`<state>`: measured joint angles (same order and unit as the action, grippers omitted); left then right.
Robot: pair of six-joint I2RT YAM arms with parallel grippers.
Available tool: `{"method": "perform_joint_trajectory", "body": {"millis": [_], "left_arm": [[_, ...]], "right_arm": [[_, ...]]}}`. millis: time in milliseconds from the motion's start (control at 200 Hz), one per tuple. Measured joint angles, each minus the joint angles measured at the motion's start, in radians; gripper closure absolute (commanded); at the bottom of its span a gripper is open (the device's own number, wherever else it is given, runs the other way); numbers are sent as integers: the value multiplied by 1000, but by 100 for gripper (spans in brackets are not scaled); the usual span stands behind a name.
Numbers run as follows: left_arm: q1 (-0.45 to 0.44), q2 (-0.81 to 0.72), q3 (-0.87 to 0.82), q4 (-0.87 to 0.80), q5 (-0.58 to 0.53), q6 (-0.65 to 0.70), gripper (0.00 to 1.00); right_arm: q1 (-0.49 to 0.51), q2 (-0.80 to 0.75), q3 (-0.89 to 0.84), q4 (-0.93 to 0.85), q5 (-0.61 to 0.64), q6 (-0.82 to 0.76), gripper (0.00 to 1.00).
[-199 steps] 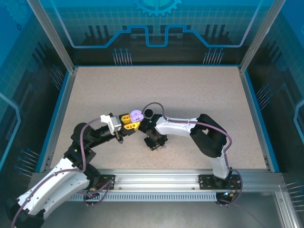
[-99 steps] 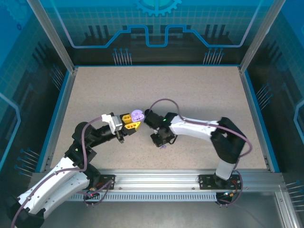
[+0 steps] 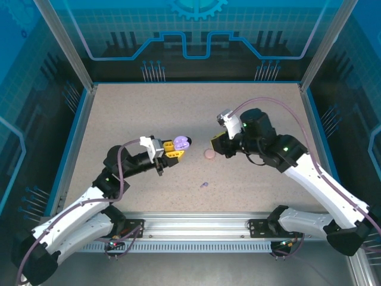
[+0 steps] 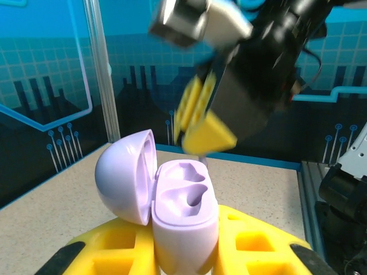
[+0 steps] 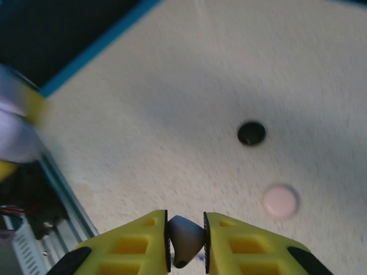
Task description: Insert the wireless bluetooth earbuds into the charging case
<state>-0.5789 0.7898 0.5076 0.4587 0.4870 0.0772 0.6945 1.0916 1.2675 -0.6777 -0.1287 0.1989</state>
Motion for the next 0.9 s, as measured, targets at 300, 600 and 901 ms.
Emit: {"method": "perform_joint_trajectory", "body": {"millis": [300, 600, 901], "left_arm": [[0, 72, 0, 74, 53, -50, 93], [0, 81, 0, 100, 72, -53, 93], [-1, 82, 0, 100, 72, -53, 93]], "right_arm": [[68, 28, 184, -12, -46, -163, 79], [196, 138, 264, -34, -13, -275, 79], [240, 206, 292, -57, 63, -332, 79]]}}
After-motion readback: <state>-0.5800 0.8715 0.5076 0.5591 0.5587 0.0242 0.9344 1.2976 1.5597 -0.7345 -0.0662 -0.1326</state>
